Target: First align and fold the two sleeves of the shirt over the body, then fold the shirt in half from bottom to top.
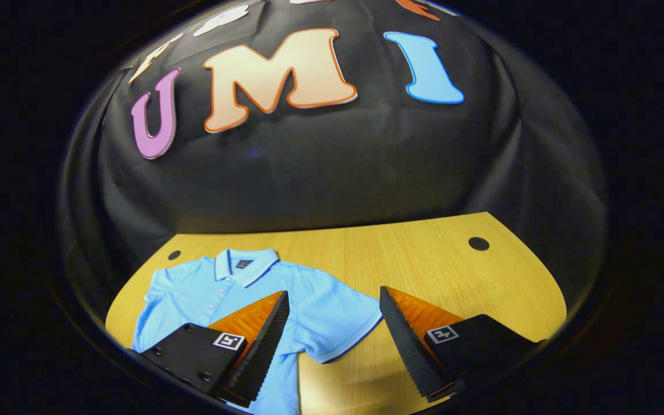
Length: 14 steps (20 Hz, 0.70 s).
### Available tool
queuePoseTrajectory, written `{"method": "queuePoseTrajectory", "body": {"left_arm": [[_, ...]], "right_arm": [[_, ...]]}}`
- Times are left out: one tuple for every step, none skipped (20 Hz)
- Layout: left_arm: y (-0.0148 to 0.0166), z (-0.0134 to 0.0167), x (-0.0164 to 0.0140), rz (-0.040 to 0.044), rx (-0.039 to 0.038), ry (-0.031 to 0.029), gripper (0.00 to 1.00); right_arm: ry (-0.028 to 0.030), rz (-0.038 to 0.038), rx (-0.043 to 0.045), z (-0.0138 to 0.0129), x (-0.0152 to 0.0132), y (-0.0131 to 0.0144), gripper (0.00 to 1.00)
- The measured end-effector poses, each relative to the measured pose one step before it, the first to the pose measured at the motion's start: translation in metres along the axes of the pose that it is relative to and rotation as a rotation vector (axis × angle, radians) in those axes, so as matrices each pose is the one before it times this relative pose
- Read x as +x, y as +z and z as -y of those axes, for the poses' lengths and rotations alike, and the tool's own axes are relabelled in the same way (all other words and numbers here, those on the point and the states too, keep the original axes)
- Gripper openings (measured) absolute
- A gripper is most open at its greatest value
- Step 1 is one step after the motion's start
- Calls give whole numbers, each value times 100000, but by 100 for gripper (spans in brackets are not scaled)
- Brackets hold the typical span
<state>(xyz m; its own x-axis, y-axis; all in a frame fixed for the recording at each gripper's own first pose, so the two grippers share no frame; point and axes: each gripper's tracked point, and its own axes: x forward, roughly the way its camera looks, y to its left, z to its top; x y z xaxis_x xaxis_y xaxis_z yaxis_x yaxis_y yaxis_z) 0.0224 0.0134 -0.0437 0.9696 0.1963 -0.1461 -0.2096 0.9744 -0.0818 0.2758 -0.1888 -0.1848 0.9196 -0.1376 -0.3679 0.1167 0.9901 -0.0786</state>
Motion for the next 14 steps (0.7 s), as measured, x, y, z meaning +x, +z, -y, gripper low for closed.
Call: {"method": "queuePoseTrajectory", "body": {"left_arm": [[-26, -119, 119, -38, -82, 1194, 95], [-159, -22, 251, -517, 206, 896, 95], [-390, -34, 243, -995, 325, 931, 95], [-250, -6, 282, -1376, 390, 628, 95], [-335, -94, 389, -1089, 340, 882, 95], [-70, -10, 142, -842, 81, 902, 95], [-93, 18, 345, -347, -335, 573, 95], [170, 204, 129, -49, -420, 27, 95], [-41, 347, 247, -141, -301, -79, 95], [21, 162, 241, -120, 158, 72, 95], [39, 219, 179, -286, 673, 185, 95], [-149, 13, 140, -371, 835, 545, 95], [122, 58, 208, 25, 580, 359, 95], [-95, 246, 181, -405, 79, -312, 95]], "right_arm": [[-564, -2053, -580, 765, 1252, -481, 98], [324, -2072, -435, 375, 1277, -506, 98], [-120, -1890, -608, 383, 1286, -565, 94], [-204, -2246, -653, 448, 1025, -515, 98], [-240, -2588, -331, 237, 1071, -802, 98], [-393, -2374, 277, 167, 948, -716, 94], [-959, -1419, 467, 446, 975, -546, 98], [-786, -567, 403, 353, 545, -203, 94], [-419, -745, 571, 199, 340, -322, 98], [261, -1299, 421, 61, 211, -399, 94], [629, -1051, -115, -46, 230, -428, 94], [533, -842, -746, -156, 166, -348, 94], [-464, 1239, -1995, 178, 127, 74, 97], [45, 102, -1229, -36, 180, -8, 94]]}}
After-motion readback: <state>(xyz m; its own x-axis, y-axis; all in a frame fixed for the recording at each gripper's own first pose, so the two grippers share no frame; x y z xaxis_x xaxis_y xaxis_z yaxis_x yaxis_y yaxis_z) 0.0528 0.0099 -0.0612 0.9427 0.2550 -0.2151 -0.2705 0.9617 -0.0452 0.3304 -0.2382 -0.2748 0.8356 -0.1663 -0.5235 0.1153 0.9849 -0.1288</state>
